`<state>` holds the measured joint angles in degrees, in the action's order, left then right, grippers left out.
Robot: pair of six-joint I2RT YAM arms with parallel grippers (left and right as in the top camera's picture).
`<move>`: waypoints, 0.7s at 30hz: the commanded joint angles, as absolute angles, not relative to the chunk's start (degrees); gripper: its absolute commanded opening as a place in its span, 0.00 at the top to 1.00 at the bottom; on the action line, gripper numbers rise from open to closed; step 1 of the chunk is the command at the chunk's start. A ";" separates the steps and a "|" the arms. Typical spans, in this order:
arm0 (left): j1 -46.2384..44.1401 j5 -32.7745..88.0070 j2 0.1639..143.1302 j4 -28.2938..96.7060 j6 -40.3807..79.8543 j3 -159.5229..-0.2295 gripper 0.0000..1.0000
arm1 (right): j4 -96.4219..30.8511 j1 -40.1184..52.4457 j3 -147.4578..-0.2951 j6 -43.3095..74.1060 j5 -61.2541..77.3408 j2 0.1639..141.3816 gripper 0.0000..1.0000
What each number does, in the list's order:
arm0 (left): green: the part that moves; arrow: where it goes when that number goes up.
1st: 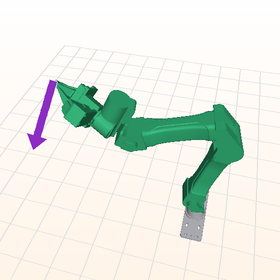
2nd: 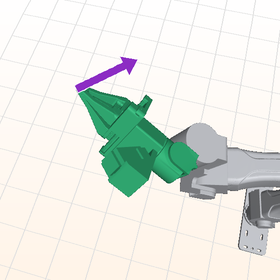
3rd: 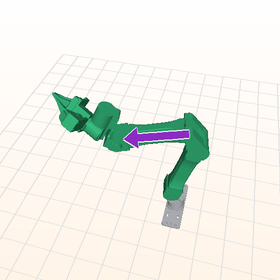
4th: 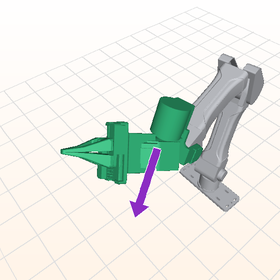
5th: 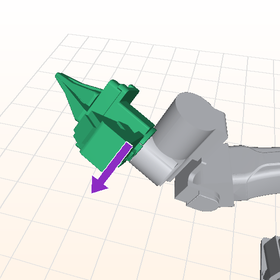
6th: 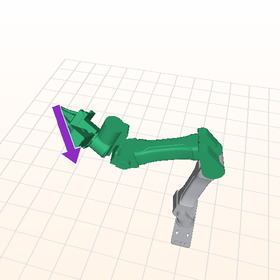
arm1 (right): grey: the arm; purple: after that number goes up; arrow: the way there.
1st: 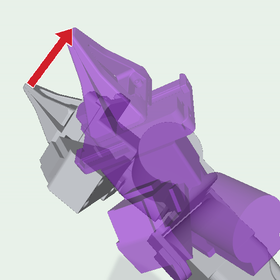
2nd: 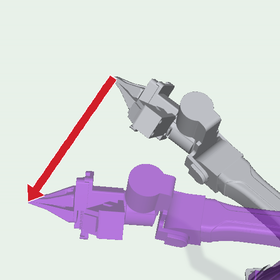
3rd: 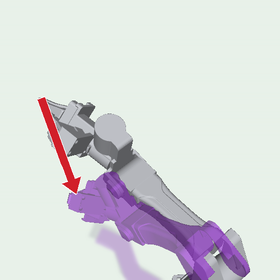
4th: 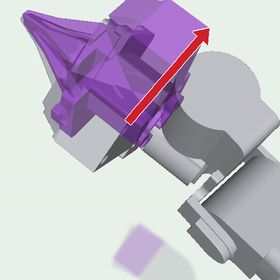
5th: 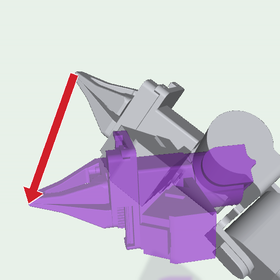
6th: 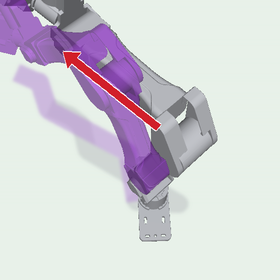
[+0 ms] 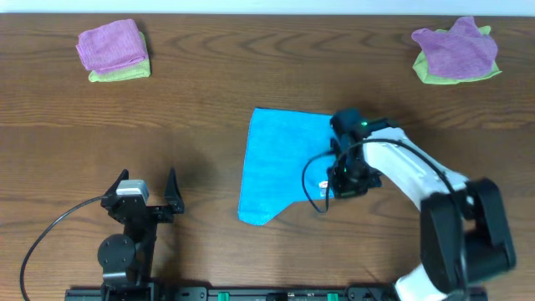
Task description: Fold the cloth
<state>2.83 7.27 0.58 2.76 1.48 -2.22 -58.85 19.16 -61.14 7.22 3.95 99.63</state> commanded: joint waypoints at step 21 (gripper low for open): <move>2.59 7.09 0.21 3.75 0.84 -0.27 0.04 | -49.08 20.71 -62.72 4.21 7.55 101.51 0.99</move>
